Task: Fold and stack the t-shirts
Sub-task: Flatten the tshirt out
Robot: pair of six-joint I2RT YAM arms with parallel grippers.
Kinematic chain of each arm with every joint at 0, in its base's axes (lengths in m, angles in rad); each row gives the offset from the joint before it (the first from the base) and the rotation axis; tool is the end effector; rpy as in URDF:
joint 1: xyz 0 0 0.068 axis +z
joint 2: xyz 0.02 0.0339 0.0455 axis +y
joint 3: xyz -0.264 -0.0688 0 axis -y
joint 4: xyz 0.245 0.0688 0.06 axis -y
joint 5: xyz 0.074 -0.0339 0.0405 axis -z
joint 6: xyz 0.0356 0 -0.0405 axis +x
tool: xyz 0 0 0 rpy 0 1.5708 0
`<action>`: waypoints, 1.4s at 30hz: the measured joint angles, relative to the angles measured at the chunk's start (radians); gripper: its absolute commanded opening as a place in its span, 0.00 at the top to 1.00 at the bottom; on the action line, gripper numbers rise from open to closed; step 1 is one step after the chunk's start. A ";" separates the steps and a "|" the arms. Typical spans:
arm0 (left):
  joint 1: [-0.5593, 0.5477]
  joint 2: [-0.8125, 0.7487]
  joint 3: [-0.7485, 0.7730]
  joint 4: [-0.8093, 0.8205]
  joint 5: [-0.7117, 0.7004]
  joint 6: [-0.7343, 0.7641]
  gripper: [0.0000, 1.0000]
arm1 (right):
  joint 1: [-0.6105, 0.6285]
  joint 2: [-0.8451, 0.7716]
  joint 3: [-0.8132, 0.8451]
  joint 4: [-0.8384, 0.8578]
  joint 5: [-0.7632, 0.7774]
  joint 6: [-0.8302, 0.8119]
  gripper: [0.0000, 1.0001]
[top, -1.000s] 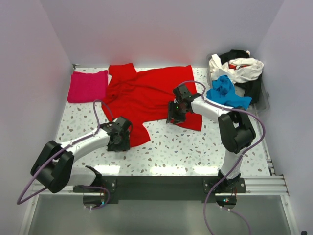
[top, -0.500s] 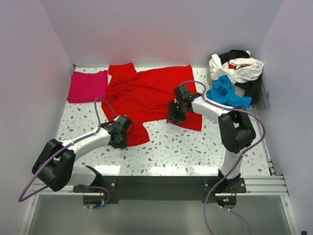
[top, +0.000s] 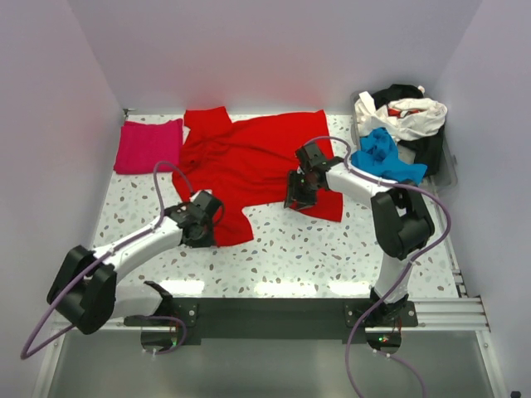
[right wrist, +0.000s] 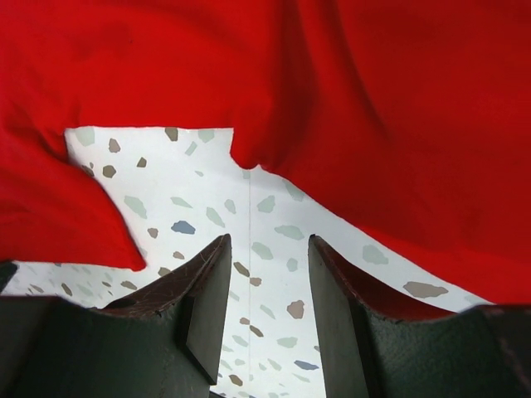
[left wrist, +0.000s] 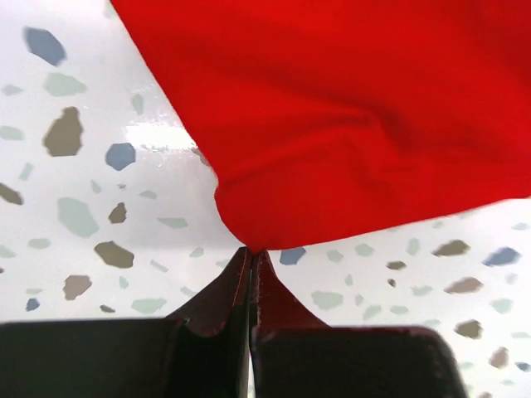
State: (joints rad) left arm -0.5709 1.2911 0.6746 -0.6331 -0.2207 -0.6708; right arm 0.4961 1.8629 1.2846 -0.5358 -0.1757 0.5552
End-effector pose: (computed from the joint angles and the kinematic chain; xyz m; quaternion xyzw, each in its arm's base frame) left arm 0.1860 -0.1102 0.1714 -0.0666 0.9790 -0.0040 0.1925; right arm 0.3330 0.1873 0.1848 0.0088 0.9704 0.1871 0.1522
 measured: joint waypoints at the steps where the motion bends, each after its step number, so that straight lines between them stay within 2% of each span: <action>1: 0.000 -0.023 0.012 -0.018 -0.004 -0.002 1.00 | -0.004 -0.001 0.000 -0.002 0.001 -0.002 0.54; 6: 0.000 -0.176 0.096 -0.108 -0.037 -0.024 1.00 | -0.039 -0.022 0.000 -0.018 0.010 -0.017 0.54; 10: 0.000 -0.237 0.132 -0.159 -0.047 -0.029 1.00 | -0.065 -0.047 -0.002 -0.027 0.027 -0.028 0.54; 18: 0.000 -0.237 0.205 -0.255 -0.050 -0.044 1.00 | -0.105 -0.121 -0.084 -0.069 0.096 -0.043 0.53; 27: 0.000 -0.237 0.272 -0.287 -0.061 -0.043 1.00 | -0.283 -0.273 -0.237 -0.106 0.184 -0.044 0.52; 42: 0.000 -0.237 0.309 -0.335 -0.100 -0.044 1.00 | -0.306 -0.192 -0.290 -0.052 0.173 -0.042 0.56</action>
State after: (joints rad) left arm -0.5709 1.0542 0.9840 -0.9684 -0.3206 -0.7147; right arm 0.1905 1.6707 0.9943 -0.5880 -0.0029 0.5133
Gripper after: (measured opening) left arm 0.018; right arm 0.451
